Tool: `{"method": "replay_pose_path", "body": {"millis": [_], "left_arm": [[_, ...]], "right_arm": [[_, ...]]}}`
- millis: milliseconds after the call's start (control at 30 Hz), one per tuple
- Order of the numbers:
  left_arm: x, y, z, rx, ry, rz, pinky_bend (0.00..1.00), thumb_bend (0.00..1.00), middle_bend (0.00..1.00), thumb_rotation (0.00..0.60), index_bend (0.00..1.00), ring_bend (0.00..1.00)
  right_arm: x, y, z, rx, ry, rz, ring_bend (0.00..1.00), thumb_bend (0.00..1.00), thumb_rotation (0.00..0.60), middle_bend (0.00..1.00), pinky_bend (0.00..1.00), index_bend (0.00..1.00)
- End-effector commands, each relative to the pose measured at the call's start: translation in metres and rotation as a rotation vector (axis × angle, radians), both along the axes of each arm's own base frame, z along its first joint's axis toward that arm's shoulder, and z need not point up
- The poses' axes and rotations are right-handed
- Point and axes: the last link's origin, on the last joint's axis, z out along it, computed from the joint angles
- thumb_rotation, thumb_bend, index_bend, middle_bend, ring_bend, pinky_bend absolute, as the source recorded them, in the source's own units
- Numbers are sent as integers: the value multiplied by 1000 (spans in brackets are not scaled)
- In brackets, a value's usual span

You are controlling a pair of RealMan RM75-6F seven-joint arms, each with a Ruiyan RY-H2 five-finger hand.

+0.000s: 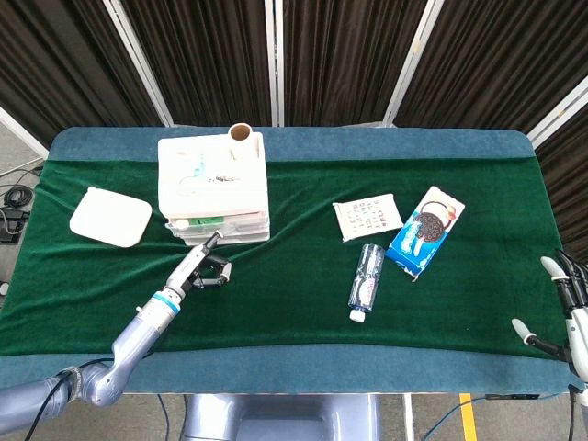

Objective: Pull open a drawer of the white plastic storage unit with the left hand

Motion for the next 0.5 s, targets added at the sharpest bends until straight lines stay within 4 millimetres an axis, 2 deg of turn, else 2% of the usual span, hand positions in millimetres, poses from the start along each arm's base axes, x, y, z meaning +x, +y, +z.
{"method": "replay_pose_path", "body": {"millis": [33, 500], "left_arm": [[-2, -2, 1, 0, -4, -1, 672, 639, 806, 600, 103, 714], [-5, -9, 6, -7, -8, -20, 672, 638, 806, 600, 103, 714]], "right_arm": [[0, 0, 0, 1, 1, 0, 0, 92, 600, 0, 0, 84], [1, 0, -1, 0, 5, 1, 0, 92, 600, 0, 0, 84]]}}
